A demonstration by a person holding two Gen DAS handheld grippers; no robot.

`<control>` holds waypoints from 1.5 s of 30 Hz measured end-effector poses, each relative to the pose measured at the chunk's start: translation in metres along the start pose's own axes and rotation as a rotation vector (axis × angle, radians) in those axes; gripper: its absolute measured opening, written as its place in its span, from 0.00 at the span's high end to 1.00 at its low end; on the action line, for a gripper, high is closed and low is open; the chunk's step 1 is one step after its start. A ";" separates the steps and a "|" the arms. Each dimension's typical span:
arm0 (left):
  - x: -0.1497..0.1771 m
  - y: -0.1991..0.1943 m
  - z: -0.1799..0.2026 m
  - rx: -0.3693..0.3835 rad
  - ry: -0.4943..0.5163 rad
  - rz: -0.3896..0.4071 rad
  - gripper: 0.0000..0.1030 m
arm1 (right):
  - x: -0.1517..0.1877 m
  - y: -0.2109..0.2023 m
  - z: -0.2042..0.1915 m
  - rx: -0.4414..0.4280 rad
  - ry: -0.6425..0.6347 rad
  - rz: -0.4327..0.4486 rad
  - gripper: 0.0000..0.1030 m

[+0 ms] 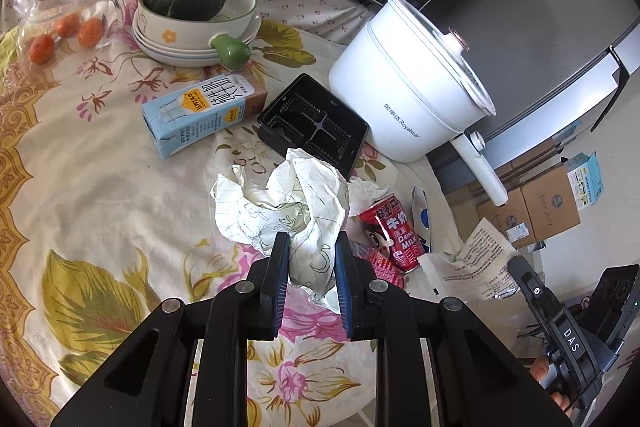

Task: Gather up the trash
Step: 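Carry both wrappers from the table toward the white bin, then open both tools over the white bin to drop the wrappers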

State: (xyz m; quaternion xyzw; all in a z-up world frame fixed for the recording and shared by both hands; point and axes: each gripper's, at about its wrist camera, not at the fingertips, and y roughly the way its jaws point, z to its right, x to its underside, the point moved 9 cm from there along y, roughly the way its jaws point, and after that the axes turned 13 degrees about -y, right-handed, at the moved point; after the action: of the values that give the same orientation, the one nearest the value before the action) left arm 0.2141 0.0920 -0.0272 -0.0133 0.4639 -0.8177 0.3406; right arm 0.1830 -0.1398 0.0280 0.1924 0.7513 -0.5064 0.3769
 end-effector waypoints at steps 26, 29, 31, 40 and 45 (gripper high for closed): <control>0.186 0.042 0.102 -0.071 0.565 -0.181 0.78 | 0.105 -0.078 0.051 0.066 0.165 -0.179 0.92; 0.203 0.047 0.108 -0.074 0.614 -0.198 0.78 | 0.106 -0.085 0.060 0.078 0.185 -0.175 0.92; 0.214 0.050 0.114 -0.068 0.646 -0.206 0.78 | 0.105 -0.090 0.068 0.101 0.184 -0.169 0.92; 0.255 0.071 0.126 -0.051 0.764 -0.276 0.78 | 0.132 -0.084 0.099 0.125 0.250 -0.272 0.92; 0.279 0.086 0.123 -0.048 0.810 -0.333 0.78 | 0.155 -0.071 0.111 0.159 0.268 -0.354 0.91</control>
State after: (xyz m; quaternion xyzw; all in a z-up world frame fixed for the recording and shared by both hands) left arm 0.0884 -0.1882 -0.1054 0.2258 0.5702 -0.7899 -0.0058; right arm 0.0770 -0.2837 -0.0686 0.1521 0.7744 -0.5922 0.1627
